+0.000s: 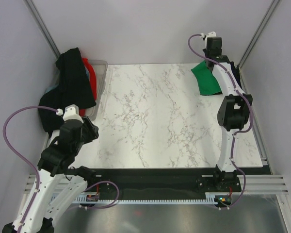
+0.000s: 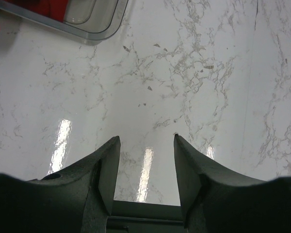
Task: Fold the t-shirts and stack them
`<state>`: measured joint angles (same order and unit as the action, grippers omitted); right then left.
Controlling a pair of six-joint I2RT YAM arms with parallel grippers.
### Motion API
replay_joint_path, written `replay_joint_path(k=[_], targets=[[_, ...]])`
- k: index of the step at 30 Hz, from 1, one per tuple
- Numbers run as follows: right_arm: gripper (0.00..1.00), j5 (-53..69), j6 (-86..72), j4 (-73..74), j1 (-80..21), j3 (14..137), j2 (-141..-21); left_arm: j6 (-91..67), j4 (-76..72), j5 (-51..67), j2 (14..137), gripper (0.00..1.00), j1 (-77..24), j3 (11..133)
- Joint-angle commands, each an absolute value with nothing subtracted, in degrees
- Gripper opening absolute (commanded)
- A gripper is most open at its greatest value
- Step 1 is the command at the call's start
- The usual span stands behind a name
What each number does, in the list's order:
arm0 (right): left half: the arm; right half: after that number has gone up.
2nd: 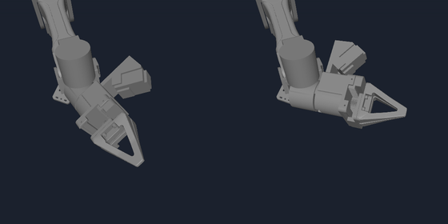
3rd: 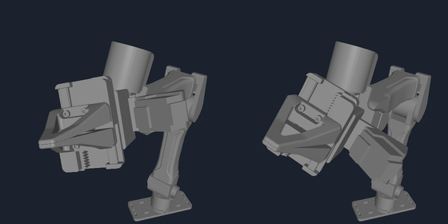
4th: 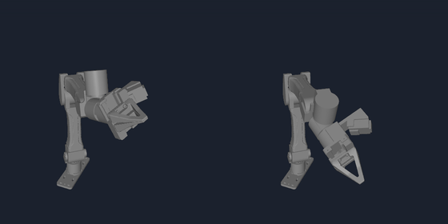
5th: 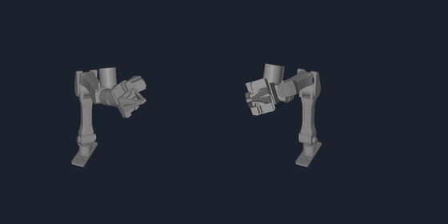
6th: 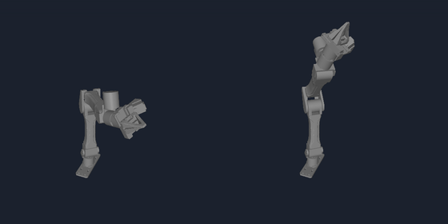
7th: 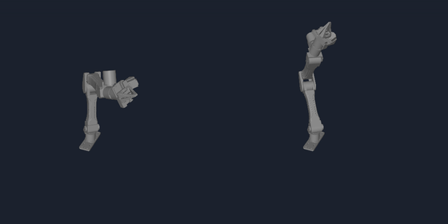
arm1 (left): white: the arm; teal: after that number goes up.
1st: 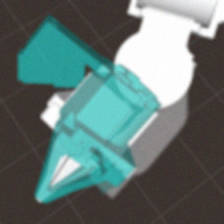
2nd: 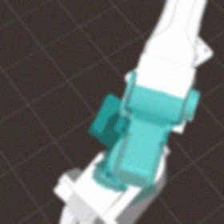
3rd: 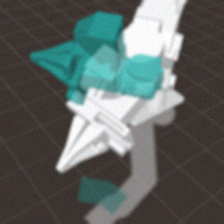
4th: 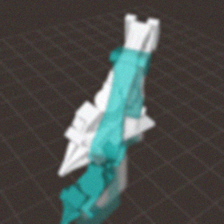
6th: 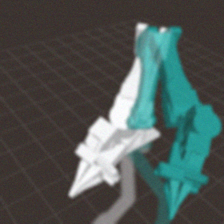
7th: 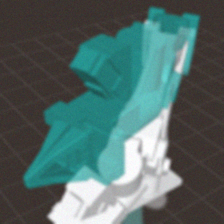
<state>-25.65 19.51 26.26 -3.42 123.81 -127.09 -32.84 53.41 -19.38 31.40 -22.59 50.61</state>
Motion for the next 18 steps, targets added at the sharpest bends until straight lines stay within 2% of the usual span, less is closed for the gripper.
replay_joint_path(k=[1,8,9,10,11,12,13,15,17,18], targets=[[0.0,-27.6,22.8,19.1,-3.2,125.8,-130.4,-34.1,51.3,-19.9,32.0,0.55,-22.1,50.6],[0.0,-32.5,25.9,2.3,-0.4,123.1,-136.4,-34.3,51.3,-20.0,32.2,0.55,-21.9,50.5],[0.03,-34.5,26.4,0.5,-0.4,122.8,-137.3,-34.3,51.3,-20.0,32.3,0.55,-21.7,50.5],[0.1,-35.9,25.9,-2.0,1.3,122.5,-137.7,-34.3,51.4,-20.0,32.3,0.55,-21.7,50.5],[0.24,-38.0,25.3,-5.5,2.3,122.4,-138.5,-34.3,51.3,-20.0,32.4,0.55,-21.7,50.5],[0.28,-40.8,24.6,-6.4,2.8,122.3,-138.6,-34.3,51.4,-20.1,32.3,0.55,-21.6,50.5],[0.45,-42.4,23.0,-6.9,3.2,122.2,-138.6,-34.3,51.3,-20.0,32.3,0.55,-21.6,50.5],[0.65,-45.4,20.5,-8.1,4.8,120.3,-137.5,-34.4,51.4,-20.1,32.0,0.55,-21.5,50.5],[0.64,-46.3,14.4,-7.5,6.7,116.0,-134.1,-34.4,51.4,-20.1,31.7,0.55,-21.5,50.5],[0.67,-46.0,11.7,-6.9,7.2,114.7,-133.1,-34.4,51.3,-20.1,31.3,0.55,-21.5,50.4]])
